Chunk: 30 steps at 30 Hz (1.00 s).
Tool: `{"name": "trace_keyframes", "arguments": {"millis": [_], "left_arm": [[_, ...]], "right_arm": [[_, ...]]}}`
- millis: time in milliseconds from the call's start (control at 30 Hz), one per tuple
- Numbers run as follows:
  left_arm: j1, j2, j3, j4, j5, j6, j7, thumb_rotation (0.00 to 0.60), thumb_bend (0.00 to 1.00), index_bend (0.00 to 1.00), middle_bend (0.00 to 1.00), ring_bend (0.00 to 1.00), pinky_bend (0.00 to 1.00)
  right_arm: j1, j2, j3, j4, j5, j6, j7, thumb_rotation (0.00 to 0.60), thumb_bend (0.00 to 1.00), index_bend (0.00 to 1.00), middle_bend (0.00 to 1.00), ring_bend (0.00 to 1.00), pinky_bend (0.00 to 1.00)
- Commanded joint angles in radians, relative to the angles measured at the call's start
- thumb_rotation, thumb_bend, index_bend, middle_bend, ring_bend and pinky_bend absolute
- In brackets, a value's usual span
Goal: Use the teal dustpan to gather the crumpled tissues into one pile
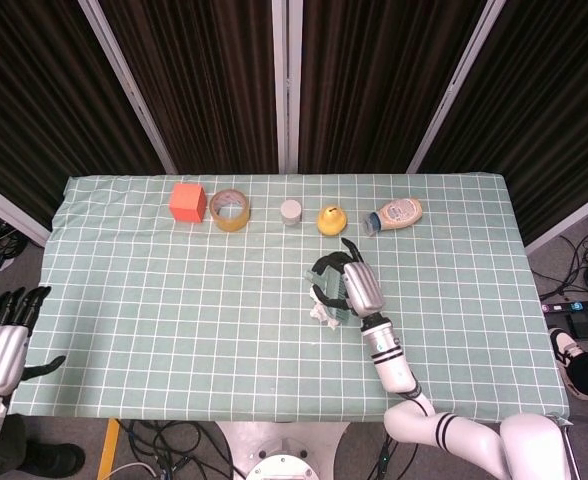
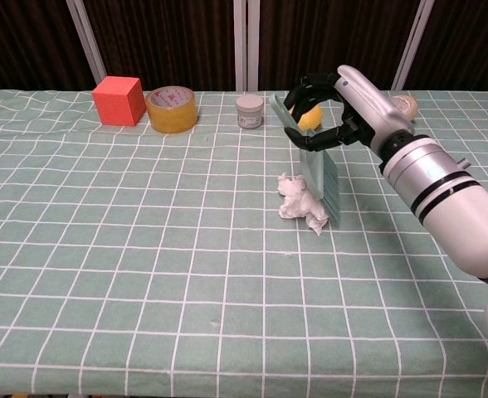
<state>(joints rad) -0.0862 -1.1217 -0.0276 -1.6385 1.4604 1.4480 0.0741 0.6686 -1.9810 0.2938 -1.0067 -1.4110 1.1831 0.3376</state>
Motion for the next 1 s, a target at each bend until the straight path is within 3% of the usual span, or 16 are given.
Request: {"name": "trace_keyframes", "arguments": {"millis": [33,300,400,600,833,1000], "left_arm": [[0.001,0.001,0.000,-0.001,-0.001,0.001,0.001,0.600,0.00,0.05,0.09,0.03,0.04],[0.005,0.003,0.002,-0.005,0.000,0.005,0.002,0.600,0.00,0.05,0.09,0.03,0.04],[0.006,0.003,0.002,-0.002,0.003,0.009,-0.002,0.600,0.00,0.05,0.09,0.03,0.04],[0.001,0.000,0.001,0.003,0.012,0.006,-0.006,0.600,0.00,0.05,0.09,0.03,0.04],[0.002,-0.002,0.002,0.002,0.020,0.014,-0.003,0.600,0.00,0.05,0.09,0.03,0.04],[0.005,-0.003,0.004,-0.001,0.017,0.014,0.000,0.600,0.00,0.05,0.09,0.03,0.04]], "right_arm": [[0.034,-0.027,0.008,0.050,-0.018,-0.011,0.032,0.600,0.63,0.70,0.61,0.31,0.06],[0.059,-0.061,-0.010,0.128,-0.045,0.012,0.090,0.600,0.63,0.70,0.61,0.31,0.06],[0.027,-0.013,-0.031,0.078,-0.058,0.044,0.108,0.600,0.63,0.70,0.61,0.31,0.06],[-0.039,0.192,-0.087,-0.050,-0.110,0.098,0.034,0.600,0.63,0.70,0.61,0.31,0.06],[-0.043,0.412,-0.160,-0.092,-0.092,-0.077,-0.097,0.600,0.63,0.67,0.59,0.26,0.06],[-0.041,0.412,-0.202,-0.036,-0.062,-0.177,-0.183,0.600,0.61,0.58,0.52,0.19,0.06]]}}
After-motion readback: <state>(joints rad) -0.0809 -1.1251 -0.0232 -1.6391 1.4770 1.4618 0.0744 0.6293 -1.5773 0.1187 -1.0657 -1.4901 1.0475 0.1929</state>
